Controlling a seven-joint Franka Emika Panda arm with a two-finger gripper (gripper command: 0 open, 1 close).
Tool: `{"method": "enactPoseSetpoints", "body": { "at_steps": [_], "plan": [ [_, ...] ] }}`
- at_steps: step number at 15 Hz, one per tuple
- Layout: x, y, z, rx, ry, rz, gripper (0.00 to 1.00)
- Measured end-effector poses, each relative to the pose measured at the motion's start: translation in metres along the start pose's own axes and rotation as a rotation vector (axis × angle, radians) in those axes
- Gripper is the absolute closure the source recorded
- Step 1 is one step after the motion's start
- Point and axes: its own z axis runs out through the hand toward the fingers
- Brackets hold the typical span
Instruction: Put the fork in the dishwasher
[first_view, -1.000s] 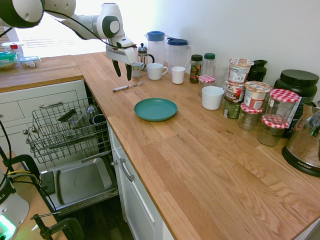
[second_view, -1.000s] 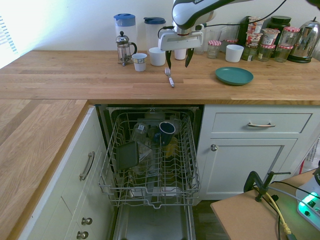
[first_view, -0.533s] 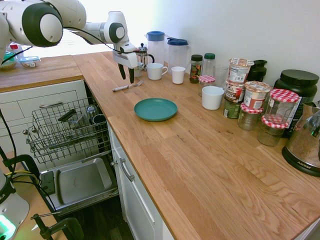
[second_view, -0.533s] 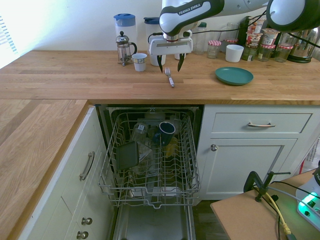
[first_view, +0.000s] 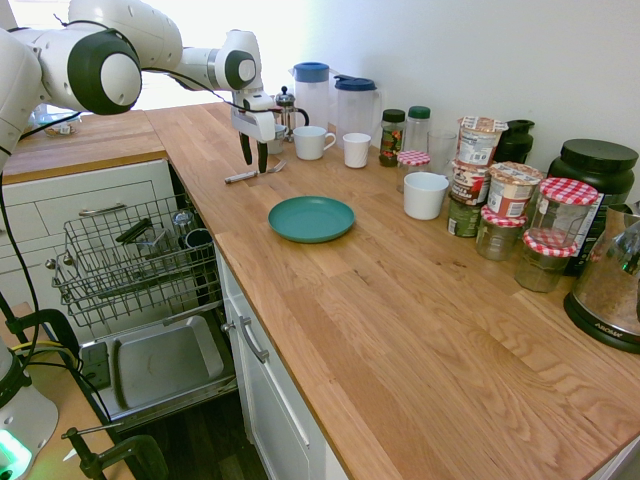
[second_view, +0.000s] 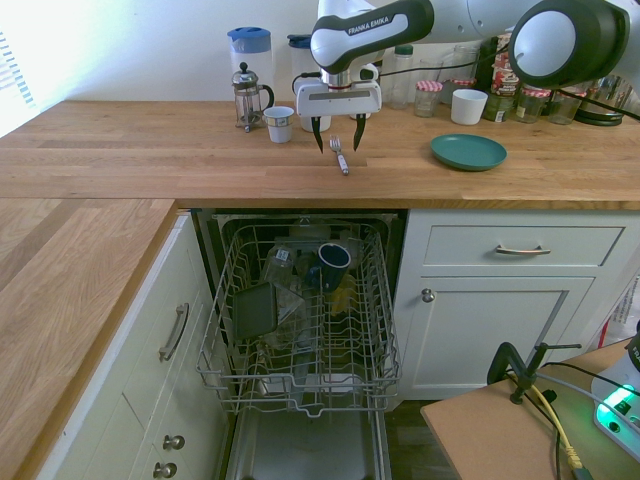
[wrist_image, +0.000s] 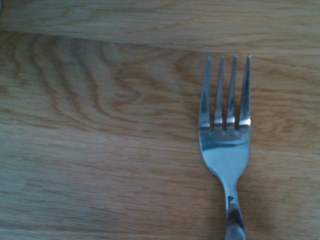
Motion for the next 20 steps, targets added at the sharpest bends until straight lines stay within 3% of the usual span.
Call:
{"method": "enactPoseSetpoints", "body": {
  "at_steps": [4,5,20],
  "plan": [
    [0.002,-0.002,0.004,-0.001,-0.003,0.003,0.0],
    [0.002,-0.002,0.004,-0.004,-0.006,0.003,1.0],
    [0.014,0.0,0.014,-0.009,-0.037,0.006,1.0]
  ]
}}
